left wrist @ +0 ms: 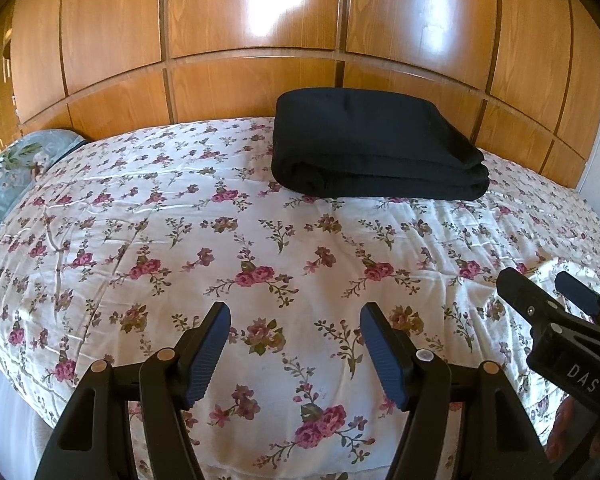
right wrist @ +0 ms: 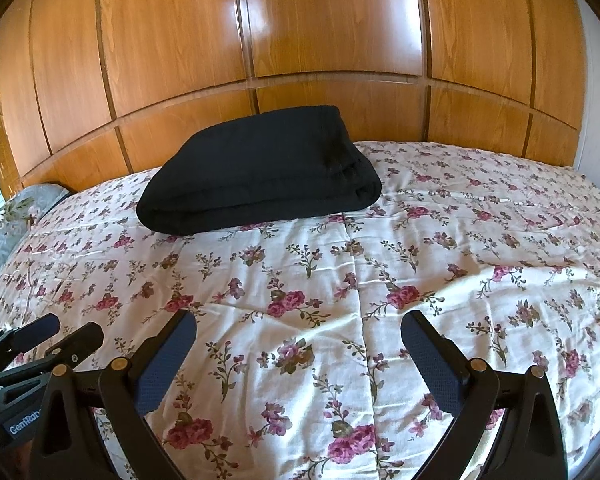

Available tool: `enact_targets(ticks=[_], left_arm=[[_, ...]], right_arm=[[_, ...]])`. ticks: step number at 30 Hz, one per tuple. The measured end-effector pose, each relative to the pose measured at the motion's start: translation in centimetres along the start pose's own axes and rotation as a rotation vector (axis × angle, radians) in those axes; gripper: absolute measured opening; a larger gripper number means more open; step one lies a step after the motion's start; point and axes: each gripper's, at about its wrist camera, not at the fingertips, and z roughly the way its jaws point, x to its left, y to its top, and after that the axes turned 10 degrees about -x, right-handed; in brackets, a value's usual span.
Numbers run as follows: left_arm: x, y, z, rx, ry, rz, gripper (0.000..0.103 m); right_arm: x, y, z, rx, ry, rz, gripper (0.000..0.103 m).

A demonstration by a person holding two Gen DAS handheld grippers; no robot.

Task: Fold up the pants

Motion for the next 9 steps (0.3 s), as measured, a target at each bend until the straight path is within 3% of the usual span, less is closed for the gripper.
enact_targets(ticks=[9], left_arm=[[0.07, 0.27, 0.81, 0.01, 0.001, 0.009, 0.068]], right_arm=[[0.28, 0.23, 0.51, 0.003, -0.004, -0.012, 0.103]])
